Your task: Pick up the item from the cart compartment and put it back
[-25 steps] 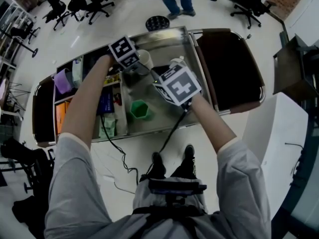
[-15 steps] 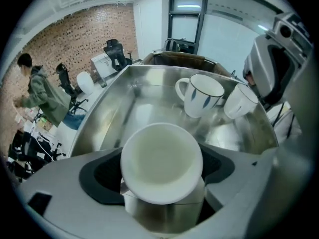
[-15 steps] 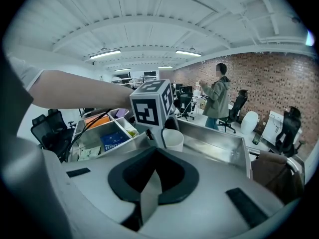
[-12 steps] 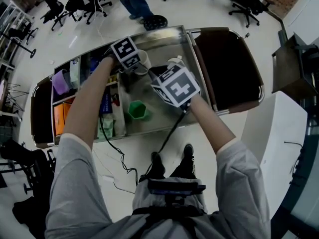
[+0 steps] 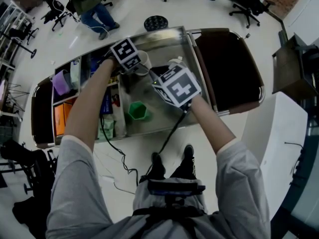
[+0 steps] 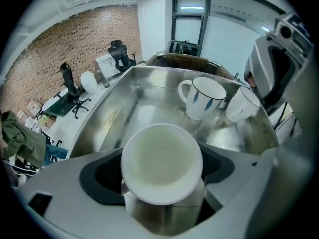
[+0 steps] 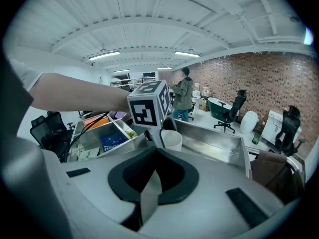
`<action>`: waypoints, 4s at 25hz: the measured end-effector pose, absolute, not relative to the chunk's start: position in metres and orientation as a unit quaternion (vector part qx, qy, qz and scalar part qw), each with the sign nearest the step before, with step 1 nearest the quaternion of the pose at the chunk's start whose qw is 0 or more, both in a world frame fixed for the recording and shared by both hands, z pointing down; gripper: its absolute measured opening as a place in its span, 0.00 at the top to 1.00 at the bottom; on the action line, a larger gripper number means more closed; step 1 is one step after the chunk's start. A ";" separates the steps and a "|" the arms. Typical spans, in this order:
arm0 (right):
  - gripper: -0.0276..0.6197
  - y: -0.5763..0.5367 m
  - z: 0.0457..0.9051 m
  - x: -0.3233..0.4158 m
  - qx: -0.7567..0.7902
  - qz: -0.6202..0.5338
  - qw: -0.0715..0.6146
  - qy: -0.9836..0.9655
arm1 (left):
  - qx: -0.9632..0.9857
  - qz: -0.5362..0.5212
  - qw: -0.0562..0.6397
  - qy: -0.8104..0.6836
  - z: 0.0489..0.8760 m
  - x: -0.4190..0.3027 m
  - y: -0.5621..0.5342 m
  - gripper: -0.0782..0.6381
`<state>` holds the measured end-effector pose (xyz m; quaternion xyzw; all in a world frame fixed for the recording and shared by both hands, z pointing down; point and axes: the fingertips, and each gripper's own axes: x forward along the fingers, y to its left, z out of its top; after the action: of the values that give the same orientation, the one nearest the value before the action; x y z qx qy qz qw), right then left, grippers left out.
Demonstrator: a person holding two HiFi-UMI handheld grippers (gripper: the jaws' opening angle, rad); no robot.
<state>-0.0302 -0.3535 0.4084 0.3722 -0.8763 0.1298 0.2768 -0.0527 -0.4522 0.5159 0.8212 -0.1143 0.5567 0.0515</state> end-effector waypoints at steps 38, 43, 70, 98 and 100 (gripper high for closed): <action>0.94 -0.278 0.353 -0.033 0.367 0.122 0.186 -0.903 | 0.895 0.171 0.059 -0.408 0.344 -0.129 -0.328 0.28; 0.94 -0.257 0.353 -0.027 0.364 0.127 0.159 -0.909 | 0.892 0.139 0.052 -0.427 0.332 -0.141 -0.286 0.28; 0.94 -0.151 0.407 0.017 0.383 0.201 0.102 -0.896 | 0.862 0.024 0.093 -0.498 0.361 -0.200 -0.110 0.28; 0.94 -0.150 0.410 0.020 0.386 0.202 0.105 -0.894 | 0.857 0.025 0.099 -0.505 0.365 -0.206 -0.105 0.28; 0.94 -0.151 0.410 0.020 0.386 0.201 0.106 -0.894 | 0.857 0.027 0.099 -0.505 0.366 -0.206 -0.107 0.28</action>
<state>0.0199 -0.1505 0.4095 0.3857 -0.8942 0.2010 0.1057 -0.2063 -0.1068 0.3659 0.8569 -0.5051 0.0270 0.0993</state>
